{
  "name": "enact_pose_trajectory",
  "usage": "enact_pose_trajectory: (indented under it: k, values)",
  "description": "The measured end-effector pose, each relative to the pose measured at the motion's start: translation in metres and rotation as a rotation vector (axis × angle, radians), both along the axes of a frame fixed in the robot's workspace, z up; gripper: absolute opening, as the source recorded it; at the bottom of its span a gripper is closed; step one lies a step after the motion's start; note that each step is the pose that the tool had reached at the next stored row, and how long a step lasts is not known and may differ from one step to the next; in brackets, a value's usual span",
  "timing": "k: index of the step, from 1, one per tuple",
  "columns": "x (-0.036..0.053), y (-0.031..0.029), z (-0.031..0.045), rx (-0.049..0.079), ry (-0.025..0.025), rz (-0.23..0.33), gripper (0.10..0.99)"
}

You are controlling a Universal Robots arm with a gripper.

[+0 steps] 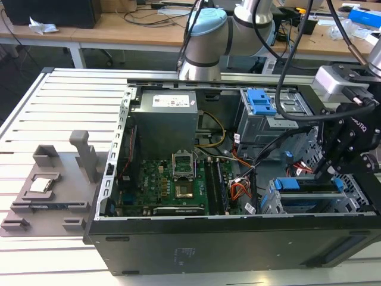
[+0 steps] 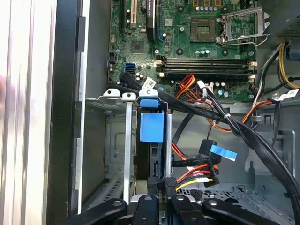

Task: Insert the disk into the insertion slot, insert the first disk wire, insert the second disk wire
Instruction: 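Insert the first disk wire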

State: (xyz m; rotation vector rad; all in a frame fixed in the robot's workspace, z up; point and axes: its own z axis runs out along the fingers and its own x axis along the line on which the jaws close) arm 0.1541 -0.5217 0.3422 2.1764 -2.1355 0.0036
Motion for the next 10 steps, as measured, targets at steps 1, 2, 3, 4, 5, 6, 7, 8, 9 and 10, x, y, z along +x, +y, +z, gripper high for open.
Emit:
enact_pose_trajectory:
  k: [1, 2, 3, 4, 5, 6, 7, 8, 9, 10]
  values:
    - [0.0000, -0.0004, -0.0004, 0.000, 0.0000, 0.000, 0.169]
    - [0.0000, -0.0008, -0.0005, 0.000, 0.0000, 0.000, 0.169]
    - [0.0000, -0.0010, -0.0006, 0.000, 0.0000, 0.000, 0.169]
    - [0.0000, -0.0016, -0.0008, 0.000, 0.0000, 0.000, 0.169]
    - [0.0000, -0.0019, -0.0009, 0.000, 0.0001, 0.000, 0.169]
    - [0.0000, -0.0022, -0.0013, 0.000, 0.0000, 0.000, 0.169]
    - [0.0000, -0.0023, -0.0017, 0.000, 0.0000, 0.000, 0.169]
    - [0.0000, -0.0024, -0.0020, 0.000, 0.0000, 0.000, 0.169]
    - [0.0000, -0.0024, -0.0023, 0.000, 0.0000, 0.000, 0.169]
    - [0.0001, -0.0025, -0.0025, 0.000, 0.0001, 0.000, 0.169]
